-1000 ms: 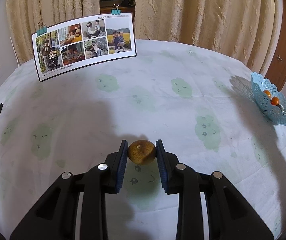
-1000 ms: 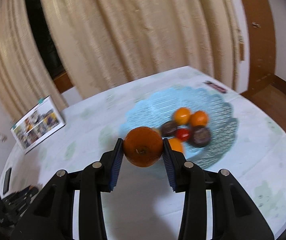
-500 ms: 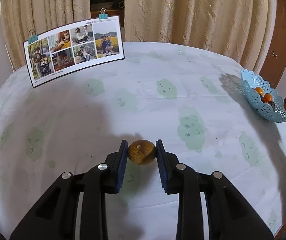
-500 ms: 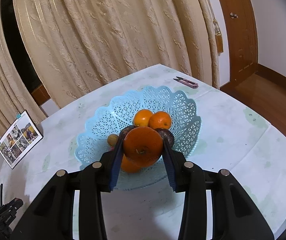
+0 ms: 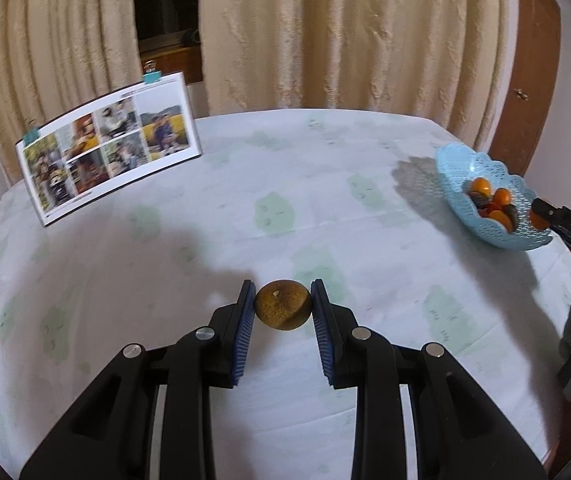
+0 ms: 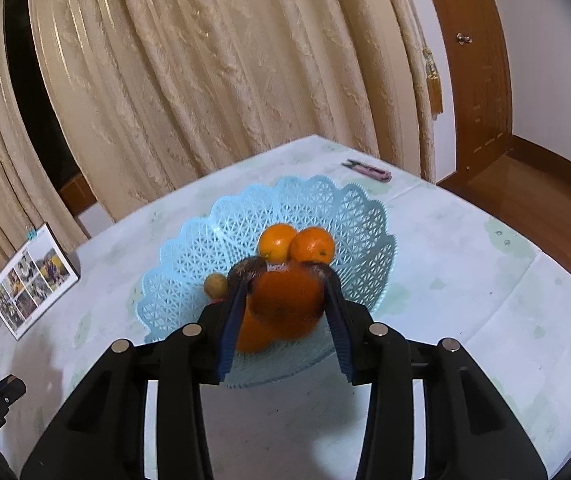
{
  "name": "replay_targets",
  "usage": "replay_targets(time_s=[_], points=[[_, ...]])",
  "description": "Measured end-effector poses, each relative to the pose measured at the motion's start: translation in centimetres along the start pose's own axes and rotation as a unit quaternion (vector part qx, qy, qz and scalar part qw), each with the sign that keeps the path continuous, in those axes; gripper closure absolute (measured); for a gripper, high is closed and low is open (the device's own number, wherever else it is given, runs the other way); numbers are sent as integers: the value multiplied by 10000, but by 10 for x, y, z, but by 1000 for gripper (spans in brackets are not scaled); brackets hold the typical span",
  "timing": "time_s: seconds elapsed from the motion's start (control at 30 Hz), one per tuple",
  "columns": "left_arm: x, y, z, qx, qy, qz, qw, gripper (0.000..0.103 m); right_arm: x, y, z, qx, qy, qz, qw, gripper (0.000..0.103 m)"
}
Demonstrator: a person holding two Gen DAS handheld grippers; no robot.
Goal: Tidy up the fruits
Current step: 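Carry the orange into the basket and open the right gripper, then lower the small brown fruit into the basket and open the left gripper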
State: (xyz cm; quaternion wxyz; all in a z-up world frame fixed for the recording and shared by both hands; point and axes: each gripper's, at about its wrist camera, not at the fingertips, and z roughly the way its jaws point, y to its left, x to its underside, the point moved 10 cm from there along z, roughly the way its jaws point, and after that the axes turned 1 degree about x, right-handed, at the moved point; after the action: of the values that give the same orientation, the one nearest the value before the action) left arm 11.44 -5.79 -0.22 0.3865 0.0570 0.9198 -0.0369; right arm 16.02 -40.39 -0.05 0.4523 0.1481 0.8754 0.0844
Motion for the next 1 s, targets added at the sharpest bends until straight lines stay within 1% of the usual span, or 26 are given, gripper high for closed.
replay_targets(time_s=[0.13, 0.23, 0.3, 0.5, 0.63, 0.8, 0.87, 1.0], points=[[-12, -21, 5, 166, 27, 85, 9998, 74, -10, -5, -12, 85, -354, -10, 9993, 60], [-23, -39, 8, 273, 13, 174, 9995, 74, -16, -13, -22, 392, -714, -64, 9967, 59], [-31, -54, 11, 393, -2, 248, 9989, 74, -17, -22, -29, 596, -951, 42, 9937, 44], [-58, -103, 25, 731, -22, 468, 9962, 74, -11, -29, -35, 683, -1062, 96, 9920, 42], [-75, -142, 34, 927, -109, 680, 9933, 74, -11, -34, -41, 716, -1183, 174, 9902, 36], [-87, -177, 48, 1042, -145, 843, 9909, 74, -12, -40, -43, 716, -1218, 333, 9894, 32], [-89, -186, 52, 1056, -152, 892, 9903, 74, -13, -44, -44, 726, -1245, 414, 9887, 32], [-92, -203, 58, 1067, -204, 1019, 9888, 74, -15, -50, -47, 742, -1303, 554, 9871, 27]])
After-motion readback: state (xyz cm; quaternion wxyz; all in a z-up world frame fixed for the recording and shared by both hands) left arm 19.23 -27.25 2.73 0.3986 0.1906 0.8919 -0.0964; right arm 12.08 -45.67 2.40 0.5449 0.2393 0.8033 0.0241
